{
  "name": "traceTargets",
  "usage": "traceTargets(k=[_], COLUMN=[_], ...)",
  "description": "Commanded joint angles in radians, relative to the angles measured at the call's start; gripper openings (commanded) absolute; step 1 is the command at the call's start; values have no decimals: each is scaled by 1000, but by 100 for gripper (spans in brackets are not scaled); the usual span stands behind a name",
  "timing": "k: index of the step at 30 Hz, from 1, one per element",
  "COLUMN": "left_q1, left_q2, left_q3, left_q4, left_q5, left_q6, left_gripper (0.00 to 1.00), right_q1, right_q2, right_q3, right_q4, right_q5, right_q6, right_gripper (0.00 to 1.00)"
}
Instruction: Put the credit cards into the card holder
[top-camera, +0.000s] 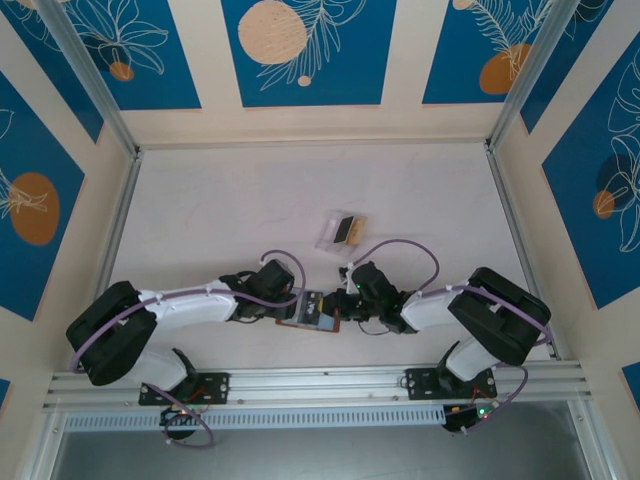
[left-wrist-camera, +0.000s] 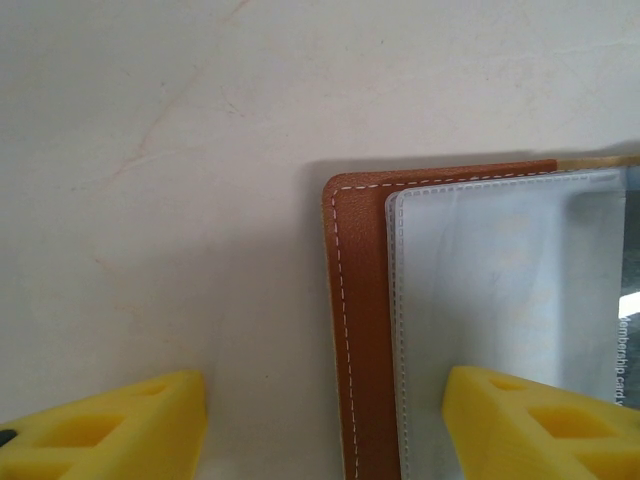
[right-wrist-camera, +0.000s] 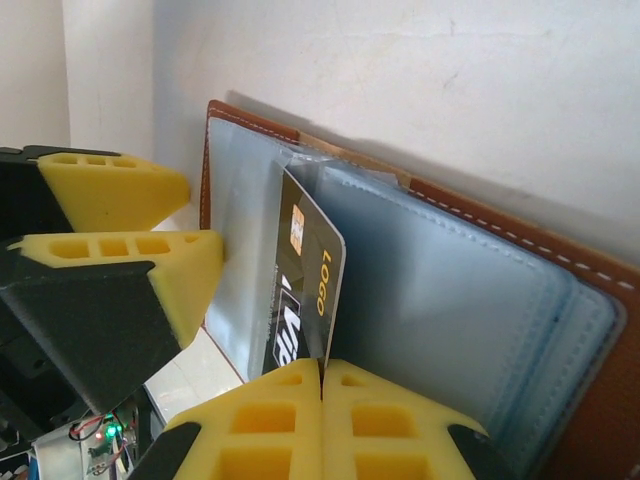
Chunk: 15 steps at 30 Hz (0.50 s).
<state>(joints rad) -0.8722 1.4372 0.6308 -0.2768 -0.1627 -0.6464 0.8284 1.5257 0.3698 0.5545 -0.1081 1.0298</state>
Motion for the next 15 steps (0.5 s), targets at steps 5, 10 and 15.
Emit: traceTargets(k=[5, 10, 15], left_q1=[-10, -12, -17], left_q2=[42, 34, 35], left_q3=[-59, -59, -63], left_q4=[-16, -9, 16], left_q5=[27, 41, 64], left_q6=[-9, -15, -32], left_gripper=[64, 63, 63], right_q1=[21, 38, 66], right_q2=[82, 114, 157], right_q3=[39, 68, 107], right_q4=[32, 49, 48], right_q5=[5, 6, 19], right_q6=[17, 27, 36], right_gripper=[0, 0, 0])
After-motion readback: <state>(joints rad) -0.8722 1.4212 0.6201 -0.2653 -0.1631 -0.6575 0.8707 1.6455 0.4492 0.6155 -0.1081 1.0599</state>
